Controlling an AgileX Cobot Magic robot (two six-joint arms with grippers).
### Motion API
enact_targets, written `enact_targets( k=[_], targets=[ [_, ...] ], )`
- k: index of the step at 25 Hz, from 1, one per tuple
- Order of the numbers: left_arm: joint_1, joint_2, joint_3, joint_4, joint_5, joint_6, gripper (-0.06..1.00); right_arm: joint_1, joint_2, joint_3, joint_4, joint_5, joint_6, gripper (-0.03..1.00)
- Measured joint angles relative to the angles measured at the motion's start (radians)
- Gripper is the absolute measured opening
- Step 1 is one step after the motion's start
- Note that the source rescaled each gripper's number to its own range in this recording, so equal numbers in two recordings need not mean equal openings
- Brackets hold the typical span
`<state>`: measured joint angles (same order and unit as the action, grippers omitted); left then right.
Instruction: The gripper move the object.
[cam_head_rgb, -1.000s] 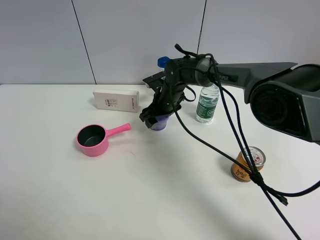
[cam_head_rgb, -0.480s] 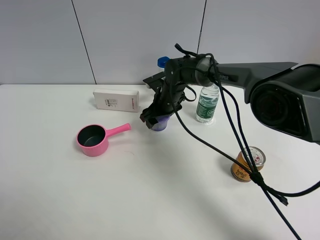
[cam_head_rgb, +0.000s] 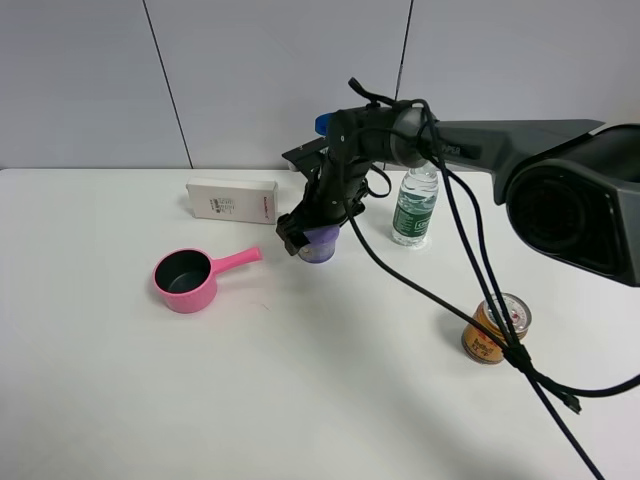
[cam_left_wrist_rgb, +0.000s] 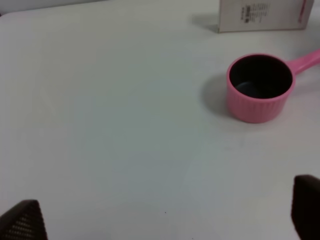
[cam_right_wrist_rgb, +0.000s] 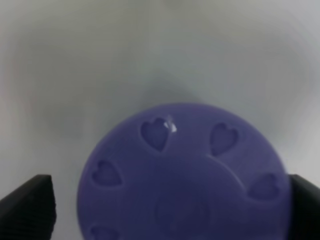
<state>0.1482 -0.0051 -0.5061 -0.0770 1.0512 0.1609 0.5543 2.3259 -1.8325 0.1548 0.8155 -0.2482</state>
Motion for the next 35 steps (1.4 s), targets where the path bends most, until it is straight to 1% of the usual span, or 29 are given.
enact_targets(
  k=[2, 4, 5, 7, 8, 10, 14, 19, 25, 28, 31, 35],
  targets=[
    [0.0, 0.0, 0.0, 0.0, 0.0, 0.0, 1.0, 0.0, -0.037, 0.0, -0.001, 0.027, 0.0, 0.52],
    [0.0, 0.0, 0.0, 0.0, 0.0, 0.0, 1.0, 0.0, -0.074, 0.0, -0.003, 0.061, 0.0, 0.56],
    [0.0, 0.0, 0.0, 0.0, 0.0, 0.0, 1.0, 0.0, -0.096, -0.001, -0.003, 0.082, 0.0, 0.63],
    [0.0, 0.0, 0.0, 0.0, 0.0, 0.0, 1.0, 0.0, -0.136, -0.001, -0.002, 0.126, 0.01, 0.83],
    [0.0, 0.0, 0.0, 0.0, 0.0, 0.0, 1.0, 0.0, -0.157, -0.001, -0.002, 0.152, 0.015, 0.9],
    [0.0, 0.0, 0.0, 0.0, 0.0, 0.0, 1.0, 0.0, -0.195, -0.001, -0.003, 0.197, 0.027, 0.97],
    [0.0, 0.0, 0.0, 0.0, 0.0, 0.0, 1.0, 0.0, -0.28, -0.001, -0.003, 0.287, 0.035, 1.0],
    [0.0, 0.0, 0.0, 0.0, 0.0, 0.0, 1.0, 0.0, -0.39, -0.001, -0.005, 0.378, 0.048, 1.0],
    [0.0, 0.0, 0.0, 0.0, 0.0, 0.0, 1.0, -0.004, -0.461, -0.001, -0.032, 0.398, 0.059, 1.0],
    [0.0, 0.0, 0.0, 0.0, 0.0, 0.0, 1.0, -0.045, -0.486, -0.001, -0.031, 0.399, 0.06, 1.0],
    [0.0, 0.0, 0.0, 0.0, 0.0, 0.0, 1.0, -0.125, -0.514, -0.001, -0.035, 0.399, 0.061, 1.0],
    [0.0, 0.0, 0.0, 0.0, 0.0, 0.0, 1.0, -0.217, -0.549, -0.001, -0.075, 0.4, 0.08, 1.0]
  ],
)
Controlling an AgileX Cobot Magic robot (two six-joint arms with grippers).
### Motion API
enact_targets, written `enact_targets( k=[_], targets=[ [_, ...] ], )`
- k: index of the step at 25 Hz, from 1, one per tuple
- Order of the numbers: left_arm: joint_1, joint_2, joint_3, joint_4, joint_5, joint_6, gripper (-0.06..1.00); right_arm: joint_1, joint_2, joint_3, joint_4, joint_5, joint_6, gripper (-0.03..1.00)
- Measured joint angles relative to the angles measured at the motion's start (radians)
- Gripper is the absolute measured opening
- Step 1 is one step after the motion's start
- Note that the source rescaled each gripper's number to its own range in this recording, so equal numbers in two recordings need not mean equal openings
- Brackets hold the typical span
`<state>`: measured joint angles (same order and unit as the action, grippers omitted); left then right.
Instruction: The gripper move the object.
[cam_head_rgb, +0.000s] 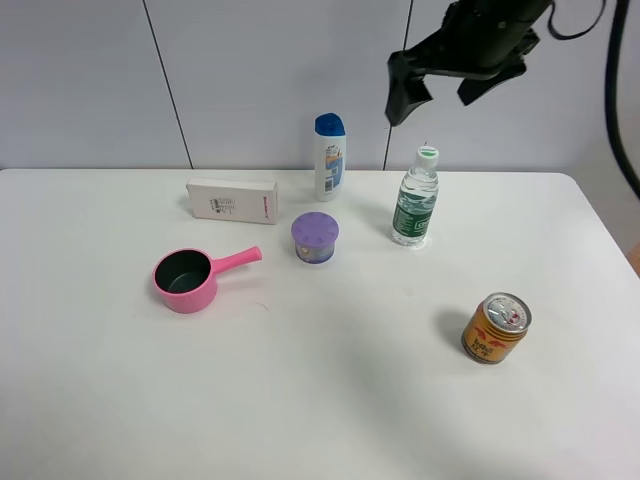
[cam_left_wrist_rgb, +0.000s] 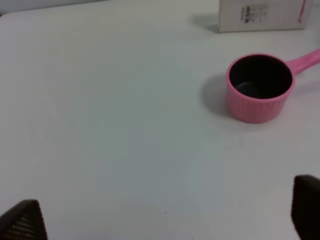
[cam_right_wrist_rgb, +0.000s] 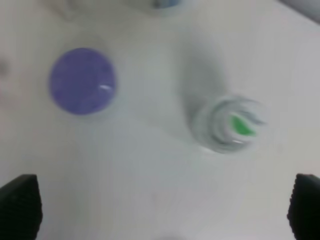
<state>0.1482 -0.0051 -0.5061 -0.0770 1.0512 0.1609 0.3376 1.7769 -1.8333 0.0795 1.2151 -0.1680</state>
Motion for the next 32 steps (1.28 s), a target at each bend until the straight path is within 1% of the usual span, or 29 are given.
enact_targets(
  k=[3, 6, 12, 18, 25, 28, 32],
  targets=[
    [0.0, 0.0, 0.0, 0.0, 0.0, 0.0, 1.0, -0.056, -0.024, 0.0, -0.043, 0.001, 0.031, 1.0],
    [0.0, 0.0, 0.0, 0.0, 0.0, 0.0, 1.0, -0.098, -0.06, 0.026, -0.063, 0.0, 0.051, 1.0],
    [0.0, 0.0, 0.0, 0.0, 0.0, 0.0, 1.0, -0.204, -0.161, 0.193, -0.073, 0.0, 0.052, 1.0],
    [0.0, 0.0, 0.0, 0.0, 0.0, 0.0, 1.0, -0.32, -0.315, 0.37, -0.079, 0.003, 0.052, 1.0],
    [0.0, 0.0, 0.0, 0.0, 0.0, 0.0, 1.0, -0.444, -0.52, 0.491, -0.151, 0.008, 0.052, 1.0],
    [0.0, 0.0, 0.0, 0.0, 0.0, 0.0, 1.0, -0.48, -0.61, 0.543, -0.167, 0.009, 0.052, 1.0],
    [0.0, 0.0, 0.0, 0.0, 0.0, 0.0, 1.0, -0.487, -0.748, 0.639, -0.191, 0.008, 0.052, 1.0]
  ],
)
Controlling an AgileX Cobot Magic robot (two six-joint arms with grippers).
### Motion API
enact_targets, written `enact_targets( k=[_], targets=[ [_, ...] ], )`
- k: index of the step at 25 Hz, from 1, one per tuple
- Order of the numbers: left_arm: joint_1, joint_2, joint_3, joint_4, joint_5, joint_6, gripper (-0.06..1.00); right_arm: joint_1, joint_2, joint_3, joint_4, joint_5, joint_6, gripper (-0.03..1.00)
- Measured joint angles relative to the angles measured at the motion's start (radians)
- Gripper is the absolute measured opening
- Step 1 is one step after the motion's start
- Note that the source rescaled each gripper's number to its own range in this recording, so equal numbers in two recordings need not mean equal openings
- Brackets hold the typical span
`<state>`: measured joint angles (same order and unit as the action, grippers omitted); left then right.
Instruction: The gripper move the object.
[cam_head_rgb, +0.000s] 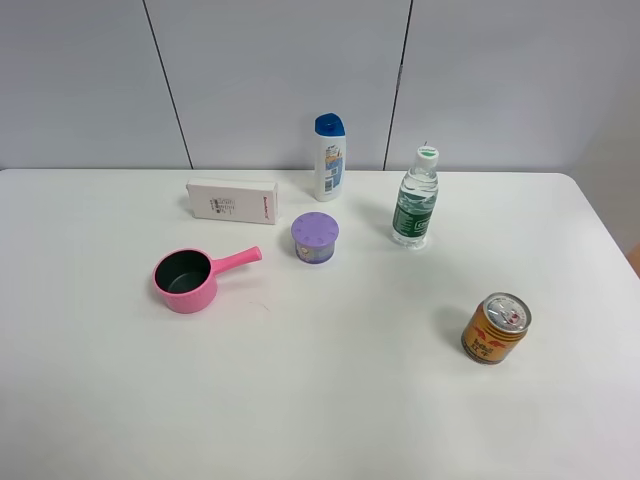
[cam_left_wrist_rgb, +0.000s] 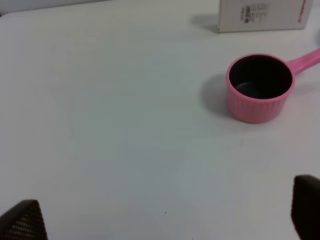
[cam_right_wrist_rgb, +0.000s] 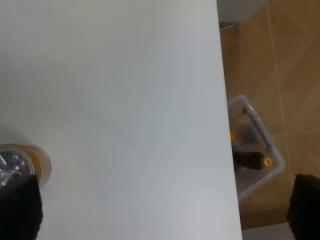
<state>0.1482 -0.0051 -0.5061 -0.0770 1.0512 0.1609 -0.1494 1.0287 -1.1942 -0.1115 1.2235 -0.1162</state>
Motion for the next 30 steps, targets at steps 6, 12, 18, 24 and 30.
enact_targets(
  k=[6, 12, 18, 24, 30],
  targets=[
    [0.0, 0.0, 0.0, 0.0, 0.0, 0.0, 1.0, -0.003, -0.214, 0.15, 0.026, 0.001, 0.0, 1.0],
    [0.0, 0.0, 0.0, 0.0, 0.0, 0.0, 1.0, -0.003, -0.449, 0.332, 0.043, -0.008, 0.0, 1.0],
    [0.0, 0.0, 0.0, 0.0, 0.0, 0.0, 1.0, -0.003, -0.711, 0.519, 0.065, -0.119, 0.0, 1.0],
    [0.0, 0.0, 0.0, 0.0, 0.0, 0.0, 1.0, -0.003, -0.894, 0.63, 0.081, -0.128, 0.0, 1.0],
    [0.0, 0.0, 0.0, 0.0, 0.0, 0.0, 1.0, -0.003, -0.997, 0.665, 0.123, -0.142, 0.0, 1.0]
  ],
)
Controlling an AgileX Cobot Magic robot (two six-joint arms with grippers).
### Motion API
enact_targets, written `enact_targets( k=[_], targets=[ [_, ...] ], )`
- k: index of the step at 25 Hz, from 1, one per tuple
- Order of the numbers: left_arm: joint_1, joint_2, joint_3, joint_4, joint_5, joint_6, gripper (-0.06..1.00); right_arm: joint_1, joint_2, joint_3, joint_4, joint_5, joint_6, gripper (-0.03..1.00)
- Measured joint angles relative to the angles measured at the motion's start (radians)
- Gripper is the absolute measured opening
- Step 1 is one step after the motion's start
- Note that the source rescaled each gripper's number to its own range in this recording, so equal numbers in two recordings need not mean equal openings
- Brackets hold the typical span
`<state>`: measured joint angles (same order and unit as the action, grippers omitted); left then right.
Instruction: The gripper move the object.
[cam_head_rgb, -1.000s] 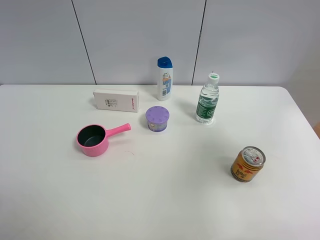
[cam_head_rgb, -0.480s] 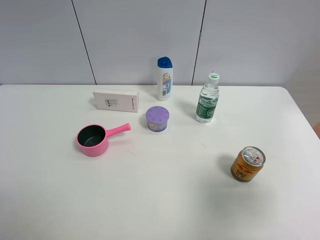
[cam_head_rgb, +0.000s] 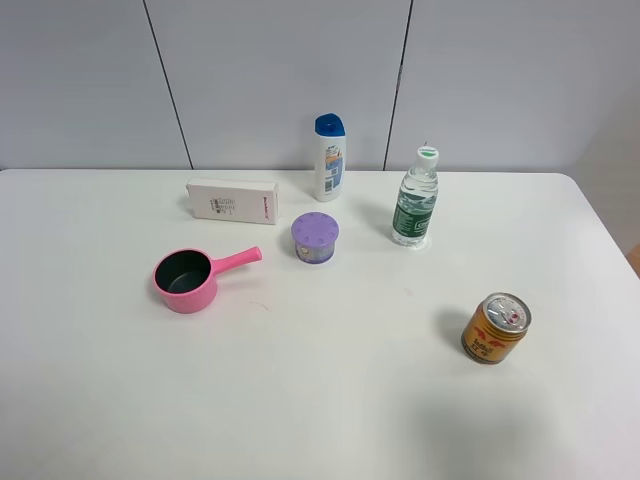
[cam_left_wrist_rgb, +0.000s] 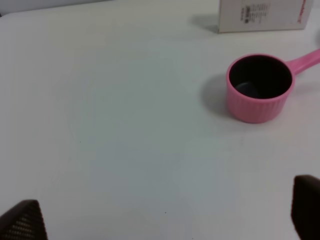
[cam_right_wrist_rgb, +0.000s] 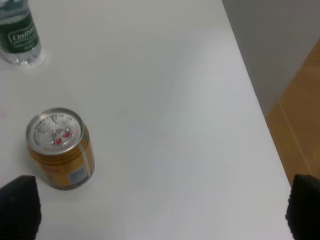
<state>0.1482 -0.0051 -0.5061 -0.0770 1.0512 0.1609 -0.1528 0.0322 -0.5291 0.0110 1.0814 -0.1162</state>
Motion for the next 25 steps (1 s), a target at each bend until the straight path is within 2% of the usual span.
enact_targets(
  k=[25],
  targets=[
    [0.0, 0.0, 0.0, 0.0, 0.0, 0.0, 1.0, 0.0, -0.034, 0.023, 0.01, -0.007, 0.0, 1.0]
  ],
)
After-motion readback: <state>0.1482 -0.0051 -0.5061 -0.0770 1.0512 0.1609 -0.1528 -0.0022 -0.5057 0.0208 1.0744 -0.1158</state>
